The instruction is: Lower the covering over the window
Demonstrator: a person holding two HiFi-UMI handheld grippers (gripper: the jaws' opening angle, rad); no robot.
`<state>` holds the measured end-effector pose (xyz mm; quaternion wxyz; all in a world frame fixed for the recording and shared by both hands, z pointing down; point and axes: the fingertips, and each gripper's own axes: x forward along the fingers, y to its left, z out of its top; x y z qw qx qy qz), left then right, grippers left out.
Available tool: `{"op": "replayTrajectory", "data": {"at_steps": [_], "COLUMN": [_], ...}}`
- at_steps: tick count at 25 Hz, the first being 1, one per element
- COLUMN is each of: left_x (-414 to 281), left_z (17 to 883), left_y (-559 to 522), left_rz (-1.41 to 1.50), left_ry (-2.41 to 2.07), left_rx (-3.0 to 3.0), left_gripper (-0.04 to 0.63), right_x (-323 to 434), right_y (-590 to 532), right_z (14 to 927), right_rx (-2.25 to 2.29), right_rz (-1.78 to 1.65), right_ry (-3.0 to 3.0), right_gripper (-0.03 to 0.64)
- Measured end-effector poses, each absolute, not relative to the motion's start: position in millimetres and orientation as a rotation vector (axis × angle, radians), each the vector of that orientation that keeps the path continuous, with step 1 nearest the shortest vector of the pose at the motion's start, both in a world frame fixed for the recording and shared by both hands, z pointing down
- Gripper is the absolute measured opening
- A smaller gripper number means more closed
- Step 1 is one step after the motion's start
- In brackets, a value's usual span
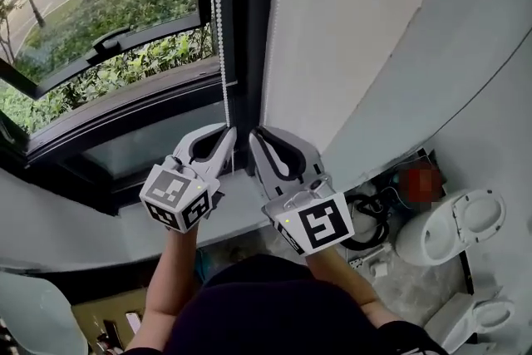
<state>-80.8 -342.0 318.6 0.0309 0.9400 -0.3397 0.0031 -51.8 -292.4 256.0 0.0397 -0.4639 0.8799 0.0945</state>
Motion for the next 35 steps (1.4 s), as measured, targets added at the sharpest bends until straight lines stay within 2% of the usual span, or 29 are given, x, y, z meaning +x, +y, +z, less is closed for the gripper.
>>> {"op": "replayTrajectory", "data": {"at_steps": [6, 24, 35], "left_x": [-81.0, -58.1, -50.1], "left_z": [328.4, 431.5, 479.6], "left_y": [-311.5, -242.1, -227.9], "left_rz": [-0.047, 0.103, 0.206], "left_ry": [-1.009, -1.030, -1.027], "left_rx": [2.836, 2.639, 2.583], "left_gripper": [0.011, 0.011, 0.011], "right_x": [-58.6, -62.1, -57.6], "right_y": [-282.1, -236.7, -234.6], "right_z": [257.5, 296.3, 313.3], "right_rx": [-1.251, -0.966, -0.948], "right_rz": [0.218, 0.125, 0.062], "right_ry": [2.788, 2.980, 2.997], "right_gripper": [0.014, 0.014, 0.014]}}
